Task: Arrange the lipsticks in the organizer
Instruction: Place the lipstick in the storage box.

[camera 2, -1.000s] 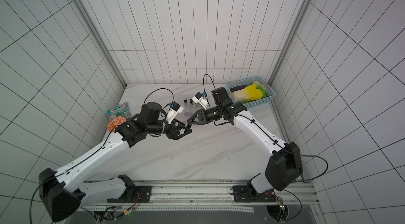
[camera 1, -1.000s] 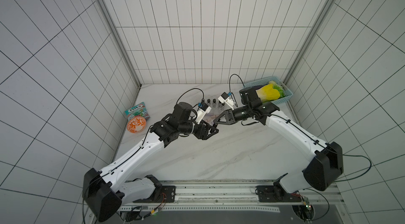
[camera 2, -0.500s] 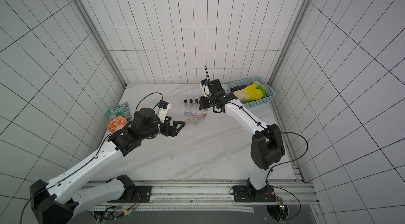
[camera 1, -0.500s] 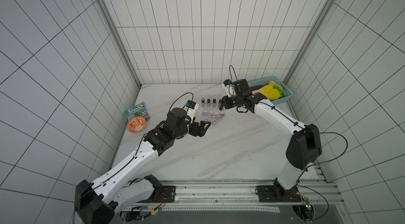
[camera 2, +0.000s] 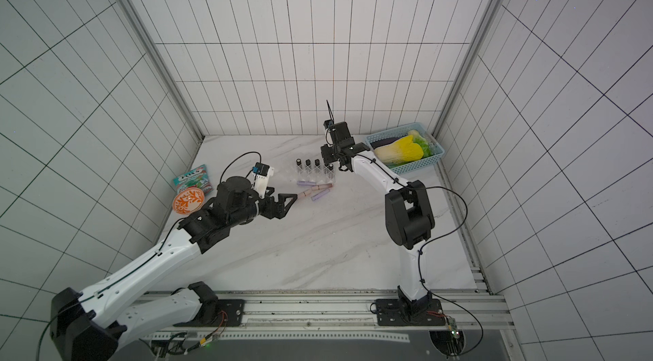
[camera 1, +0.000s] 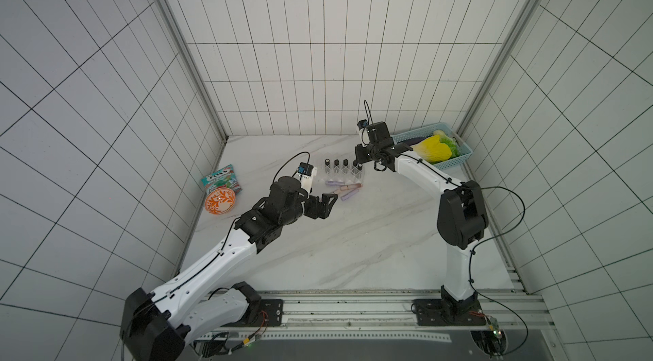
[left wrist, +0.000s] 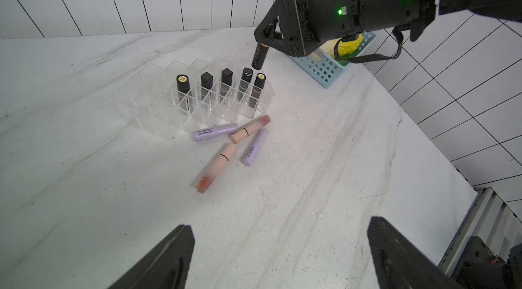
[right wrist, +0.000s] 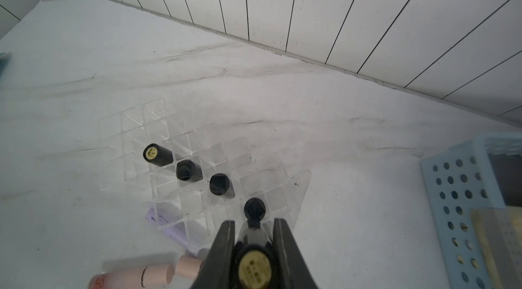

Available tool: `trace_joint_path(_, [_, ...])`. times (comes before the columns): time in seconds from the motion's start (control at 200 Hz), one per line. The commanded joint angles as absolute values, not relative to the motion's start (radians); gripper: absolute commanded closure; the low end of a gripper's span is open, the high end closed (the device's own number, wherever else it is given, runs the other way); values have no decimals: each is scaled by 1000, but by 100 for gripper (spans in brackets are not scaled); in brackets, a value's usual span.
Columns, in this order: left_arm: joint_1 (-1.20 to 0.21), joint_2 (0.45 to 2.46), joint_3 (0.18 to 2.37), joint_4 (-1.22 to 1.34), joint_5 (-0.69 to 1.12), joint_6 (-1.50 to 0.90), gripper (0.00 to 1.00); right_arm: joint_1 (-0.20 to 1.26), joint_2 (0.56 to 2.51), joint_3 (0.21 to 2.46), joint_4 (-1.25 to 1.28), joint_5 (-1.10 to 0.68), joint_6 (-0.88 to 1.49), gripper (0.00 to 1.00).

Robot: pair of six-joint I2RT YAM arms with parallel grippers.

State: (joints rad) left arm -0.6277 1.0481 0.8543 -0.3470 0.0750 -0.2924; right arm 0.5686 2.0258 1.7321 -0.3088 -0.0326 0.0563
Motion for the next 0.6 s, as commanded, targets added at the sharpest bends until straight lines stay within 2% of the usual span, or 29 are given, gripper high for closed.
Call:
trace_joint_path(0.0, [-623, 1033, 846, -306, 66, -288, 6, 563, 2065, 1780, -291, -63, 63, 87])
trace_joint_path(0.595, [-609, 1032, 838, -295, 78, -293, 6, 565, 2117, 1785, -299, -147, 95, 87])
